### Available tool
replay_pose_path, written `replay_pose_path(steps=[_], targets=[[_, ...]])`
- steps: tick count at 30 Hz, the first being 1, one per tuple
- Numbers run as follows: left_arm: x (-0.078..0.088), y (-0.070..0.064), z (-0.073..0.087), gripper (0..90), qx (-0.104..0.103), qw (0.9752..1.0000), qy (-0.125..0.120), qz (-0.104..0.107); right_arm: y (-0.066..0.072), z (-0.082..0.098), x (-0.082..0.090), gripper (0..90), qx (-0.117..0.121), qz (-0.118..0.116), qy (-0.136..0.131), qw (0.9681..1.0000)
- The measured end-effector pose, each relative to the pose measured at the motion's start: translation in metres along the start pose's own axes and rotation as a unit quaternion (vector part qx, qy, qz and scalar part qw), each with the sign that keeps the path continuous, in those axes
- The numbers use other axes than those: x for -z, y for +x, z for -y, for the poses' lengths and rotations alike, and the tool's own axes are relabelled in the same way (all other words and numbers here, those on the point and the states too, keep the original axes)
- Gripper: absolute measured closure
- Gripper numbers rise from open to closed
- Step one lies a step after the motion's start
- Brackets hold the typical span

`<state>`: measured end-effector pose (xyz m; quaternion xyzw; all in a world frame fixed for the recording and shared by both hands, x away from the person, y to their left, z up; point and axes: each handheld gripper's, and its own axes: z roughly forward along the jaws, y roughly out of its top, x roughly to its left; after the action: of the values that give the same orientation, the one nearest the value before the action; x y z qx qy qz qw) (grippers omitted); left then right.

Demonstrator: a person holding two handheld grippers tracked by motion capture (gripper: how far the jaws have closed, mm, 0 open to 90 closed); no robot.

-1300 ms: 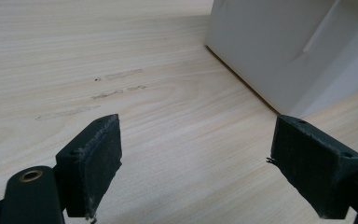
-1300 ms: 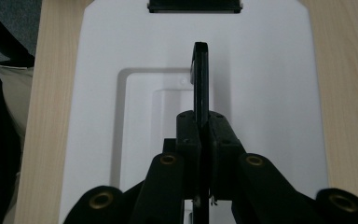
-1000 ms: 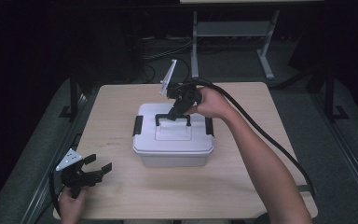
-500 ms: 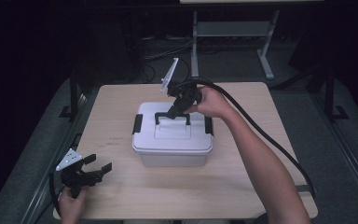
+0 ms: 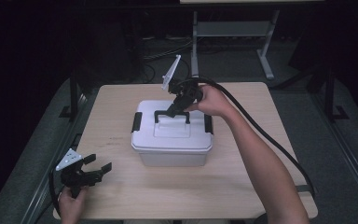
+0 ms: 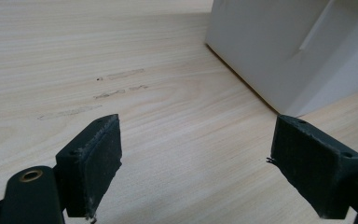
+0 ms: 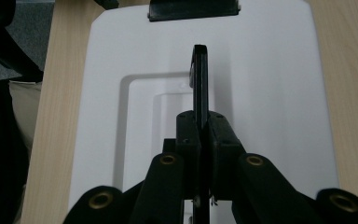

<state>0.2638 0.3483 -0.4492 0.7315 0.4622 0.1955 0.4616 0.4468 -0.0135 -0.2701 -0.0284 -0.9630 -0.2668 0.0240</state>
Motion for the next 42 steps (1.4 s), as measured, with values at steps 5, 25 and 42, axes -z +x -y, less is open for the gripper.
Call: replay_pose_path(steps=[5, 25, 42], targets=[[0.0, 0.0, 0.0, 15.5, 0.003, 1.0, -0.002, 0.0, -0.003, 0.0, -0.007, 84.2, -0.002, 0.002, 0.007, 1.0], [-0.001, -0.001, 0.0, 15.5, -0.001, 1.0, 0.003, 0.0, -0.001, 0.007, -0.001, 66.0, -0.022, 0.012, -0.004, 0.9997], [-0.003, -0.002, 0.0, 15.5, 0.0, 1.0, 0.003, 0.001, 0.005, 0.038, 0.028, 59.6, -0.051, 0.039, -0.014, 0.9978]])
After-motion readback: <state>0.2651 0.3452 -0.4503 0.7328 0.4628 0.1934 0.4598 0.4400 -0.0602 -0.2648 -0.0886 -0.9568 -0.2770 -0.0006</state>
